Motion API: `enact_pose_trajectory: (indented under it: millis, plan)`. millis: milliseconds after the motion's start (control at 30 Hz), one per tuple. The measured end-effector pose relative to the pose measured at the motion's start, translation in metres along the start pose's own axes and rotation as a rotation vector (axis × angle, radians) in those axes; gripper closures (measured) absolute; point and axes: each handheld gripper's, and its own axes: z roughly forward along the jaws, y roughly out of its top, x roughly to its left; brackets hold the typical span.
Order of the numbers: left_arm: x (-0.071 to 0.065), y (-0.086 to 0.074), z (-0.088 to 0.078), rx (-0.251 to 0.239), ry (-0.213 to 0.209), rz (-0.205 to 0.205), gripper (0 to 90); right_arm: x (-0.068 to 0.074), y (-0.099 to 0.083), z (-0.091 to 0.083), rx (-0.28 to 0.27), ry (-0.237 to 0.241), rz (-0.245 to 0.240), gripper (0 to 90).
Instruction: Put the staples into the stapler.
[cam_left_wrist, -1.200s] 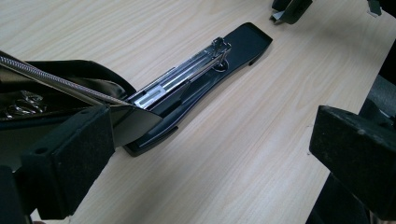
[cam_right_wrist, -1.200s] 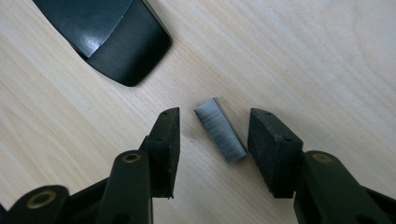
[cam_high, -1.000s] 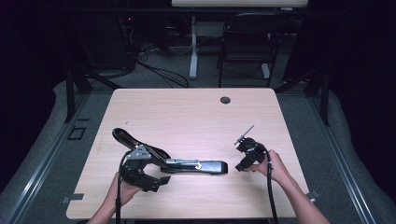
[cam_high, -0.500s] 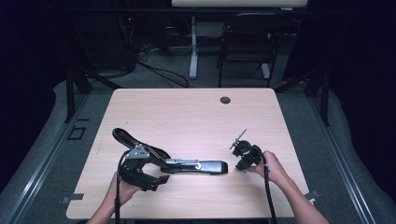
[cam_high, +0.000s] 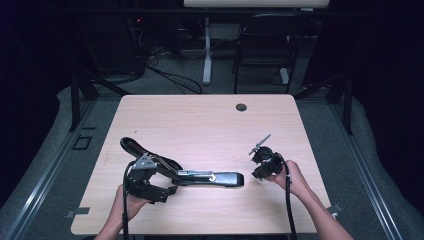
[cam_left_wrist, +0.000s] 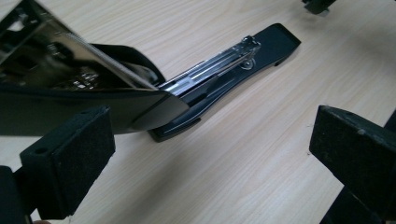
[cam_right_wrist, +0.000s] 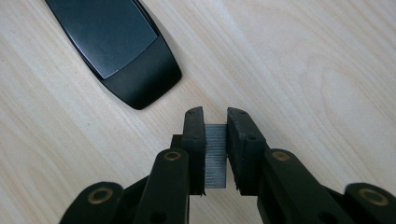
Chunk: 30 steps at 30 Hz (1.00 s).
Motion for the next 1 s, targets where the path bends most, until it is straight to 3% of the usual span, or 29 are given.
enact_pose_trajectory:
  millis: [167, 333, 633, 733, 833, 867, 900, 1000]
  plan:
    - [0.004, -0.008, -0.010, -0.016, 0.049, -0.031, 0.4, 0.000, 0.000, -0.004, -0.026, -0.015, -0.003, 78.2]
    - [0.008, -0.013, -0.016, -0.025, 0.069, -0.050, 1.7, 0.000, 0.001, -0.005, -0.034, -0.020, -0.003, 78.2]
    - [0.019, -0.016, -0.030, -0.074, 0.164, -0.135, 6.6, 0.001, 0.002, -0.009, -0.065, -0.033, -0.005, 78.3]
    - [0.024, -0.016, -0.035, -0.109, 0.208, -0.162, 7.8, 0.001, 0.002, -0.009, -0.067, -0.033, -0.005, 78.2]
    - [0.029, -0.014, -0.043, -0.204, 0.288, -0.184, 8.0, 0.002, 0.003, -0.008, -0.067, -0.035, -0.003, 78.2]
    - [0.029, -0.014, -0.043, -0.204, 0.288, -0.184, 8.2, 0.002, 0.003, -0.008, -0.067, -0.035, -0.003, 78.2]
    - [0.033, -0.012, -0.047, -0.245, 0.314, -0.192, 8.5, 0.002, 0.003, -0.007, -0.072, -0.033, 0.005, 78.2]
    - [0.038, -0.010, -0.050, -0.284, 0.329, -0.199, 10.5, 0.003, 0.004, -0.008, -0.067, -0.042, -0.001, 78.2]
